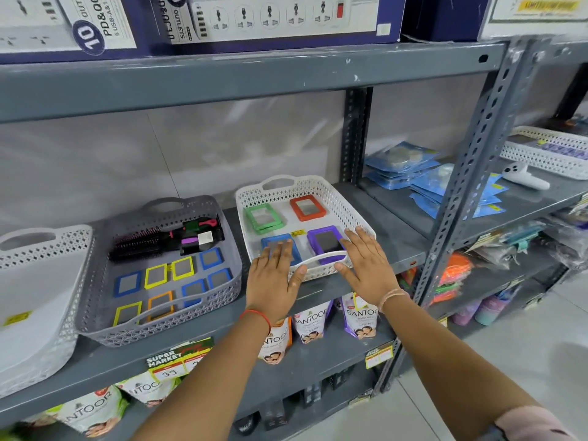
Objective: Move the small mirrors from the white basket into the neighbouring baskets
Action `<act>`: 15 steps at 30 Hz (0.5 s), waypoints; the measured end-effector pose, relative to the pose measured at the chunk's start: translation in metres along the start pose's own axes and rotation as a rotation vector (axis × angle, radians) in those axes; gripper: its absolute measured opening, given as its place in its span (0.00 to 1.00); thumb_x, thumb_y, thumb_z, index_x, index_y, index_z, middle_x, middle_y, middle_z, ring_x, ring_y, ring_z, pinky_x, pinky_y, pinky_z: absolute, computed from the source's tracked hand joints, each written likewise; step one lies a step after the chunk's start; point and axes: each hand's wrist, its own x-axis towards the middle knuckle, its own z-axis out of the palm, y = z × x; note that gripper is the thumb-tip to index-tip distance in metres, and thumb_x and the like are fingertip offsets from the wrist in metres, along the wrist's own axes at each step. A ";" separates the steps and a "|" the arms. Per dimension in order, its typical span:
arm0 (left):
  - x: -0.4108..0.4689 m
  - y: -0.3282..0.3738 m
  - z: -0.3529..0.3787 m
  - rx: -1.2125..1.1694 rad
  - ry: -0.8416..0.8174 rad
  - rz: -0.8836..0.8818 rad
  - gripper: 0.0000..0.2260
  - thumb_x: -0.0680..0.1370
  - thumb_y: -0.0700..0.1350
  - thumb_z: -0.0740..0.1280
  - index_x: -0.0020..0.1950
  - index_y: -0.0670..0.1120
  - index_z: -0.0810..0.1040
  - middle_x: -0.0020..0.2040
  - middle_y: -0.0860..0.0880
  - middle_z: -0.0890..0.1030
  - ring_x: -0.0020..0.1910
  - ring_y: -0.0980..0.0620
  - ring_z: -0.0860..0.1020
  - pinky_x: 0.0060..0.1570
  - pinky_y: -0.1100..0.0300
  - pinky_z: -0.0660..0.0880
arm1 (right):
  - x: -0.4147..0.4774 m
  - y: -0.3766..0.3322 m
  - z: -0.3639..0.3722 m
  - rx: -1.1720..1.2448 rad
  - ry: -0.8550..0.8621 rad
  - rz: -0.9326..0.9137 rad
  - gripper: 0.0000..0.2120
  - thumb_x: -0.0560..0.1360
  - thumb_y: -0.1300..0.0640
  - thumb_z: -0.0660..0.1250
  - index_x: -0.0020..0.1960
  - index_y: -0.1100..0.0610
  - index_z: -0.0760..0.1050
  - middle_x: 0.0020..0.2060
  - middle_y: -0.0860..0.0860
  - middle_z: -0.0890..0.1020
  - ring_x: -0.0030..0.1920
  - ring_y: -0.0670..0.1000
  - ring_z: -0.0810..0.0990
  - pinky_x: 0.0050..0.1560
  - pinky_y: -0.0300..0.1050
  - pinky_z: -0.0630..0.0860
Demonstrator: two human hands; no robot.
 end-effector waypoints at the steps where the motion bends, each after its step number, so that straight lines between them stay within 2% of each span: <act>1: 0.000 0.001 -0.001 -0.022 0.016 0.000 0.37 0.72 0.64 0.35 0.76 0.47 0.54 0.74 0.44 0.61 0.72 0.43 0.57 0.68 0.52 0.51 | 0.000 0.000 0.000 0.008 0.000 0.002 0.48 0.70 0.30 0.29 0.70 0.60 0.65 0.73 0.56 0.64 0.76 0.57 0.55 0.73 0.48 0.45; 4: 0.000 0.003 0.000 -0.081 0.041 0.004 0.35 0.75 0.64 0.39 0.74 0.45 0.60 0.70 0.43 0.68 0.68 0.40 0.64 0.66 0.48 0.56 | 0.001 -0.001 0.002 0.024 -0.005 0.030 0.47 0.71 0.31 0.29 0.70 0.60 0.66 0.73 0.56 0.64 0.76 0.56 0.56 0.74 0.49 0.47; 10: -0.001 0.005 0.001 -0.125 0.060 0.010 0.37 0.77 0.65 0.37 0.69 0.41 0.68 0.66 0.40 0.73 0.65 0.37 0.68 0.64 0.43 0.62 | 0.003 0.000 0.003 0.032 -0.006 0.030 0.46 0.71 0.31 0.30 0.70 0.59 0.66 0.73 0.55 0.64 0.76 0.55 0.55 0.74 0.48 0.47; 13: 0.001 0.005 0.003 -0.132 0.062 0.011 0.37 0.77 0.64 0.38 0.69 0.41 0.68 0.66 0.40 0.73 0.65 0.37 0.68 0.64 0.43 0.62 | 0.003 0.003 0.003 0.044 0.004 0.017 0.46 0.71 0.31 0.29 0.70 0.59 0.65 0.73 0.55 0.64 0.76 0.56 0.55 0.74 0.48 0.47; 15: 0.001 0.006 0.006 -0.161 0.064 0.016 0.38 0.77 0.65 0.36 0.70 0.41 0.66 0.68 0.40 0.71 0.68 0.38 0.64 0.66 0.44 0.60 | 0.004 -0.002 0.003 0.060 0.003 0.031 0.47 0.70 0.31 0.29 0.71 0.59 0.63 0.74 0.56 0.63 0.76 0.56 0.54 0.75 0.49 0.47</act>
